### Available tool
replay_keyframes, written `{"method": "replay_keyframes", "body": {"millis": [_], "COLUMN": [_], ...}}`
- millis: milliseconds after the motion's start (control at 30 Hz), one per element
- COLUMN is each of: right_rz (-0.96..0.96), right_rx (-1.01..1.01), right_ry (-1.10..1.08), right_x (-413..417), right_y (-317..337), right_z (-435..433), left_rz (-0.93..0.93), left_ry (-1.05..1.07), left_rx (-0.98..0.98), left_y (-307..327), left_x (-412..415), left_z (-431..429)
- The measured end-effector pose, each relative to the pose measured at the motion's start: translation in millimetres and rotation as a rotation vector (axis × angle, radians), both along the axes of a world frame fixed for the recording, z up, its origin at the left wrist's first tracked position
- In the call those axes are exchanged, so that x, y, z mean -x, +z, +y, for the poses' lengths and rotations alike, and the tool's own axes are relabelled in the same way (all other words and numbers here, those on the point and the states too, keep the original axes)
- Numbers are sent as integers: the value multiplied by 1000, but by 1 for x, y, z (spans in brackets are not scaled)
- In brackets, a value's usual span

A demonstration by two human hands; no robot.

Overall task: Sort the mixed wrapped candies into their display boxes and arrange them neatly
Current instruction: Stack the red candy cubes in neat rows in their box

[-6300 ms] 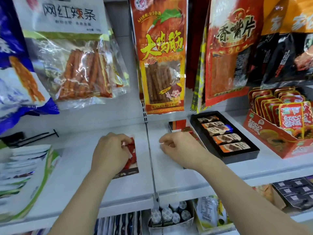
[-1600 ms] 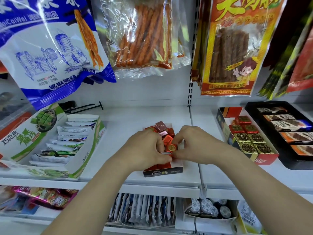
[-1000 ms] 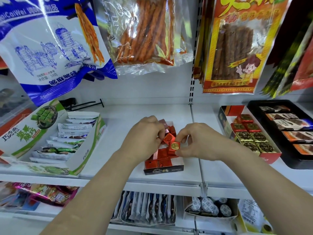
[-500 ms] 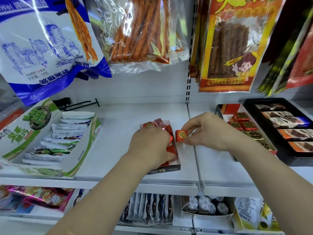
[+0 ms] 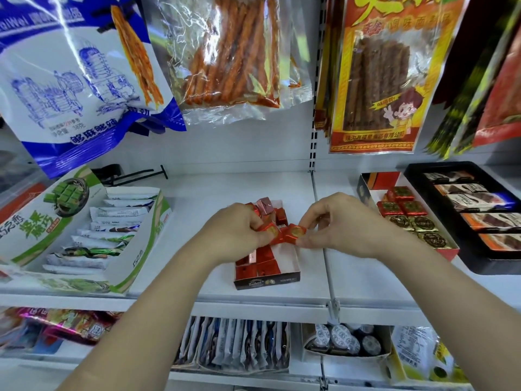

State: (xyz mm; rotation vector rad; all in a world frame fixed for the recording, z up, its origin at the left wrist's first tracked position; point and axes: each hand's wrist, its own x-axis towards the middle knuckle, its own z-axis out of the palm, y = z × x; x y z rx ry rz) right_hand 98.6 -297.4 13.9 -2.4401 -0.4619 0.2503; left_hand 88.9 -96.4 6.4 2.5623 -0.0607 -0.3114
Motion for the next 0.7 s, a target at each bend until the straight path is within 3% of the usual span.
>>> {"method": "replay_keyframes", "body": {"millis": [233,700], "right_rz": [-210,-413], "right_rx": [244,489], "right_ry": [12,16], "right_x": [9,17], "right_y": [-19,-17], "right_z": [34,53], "left_rz": [65,19], "left_ry": [80,49], "left_rx": [181,139], "left_y": [2,-5], "left_x": [2,-3], "left_z": [11,10]}}
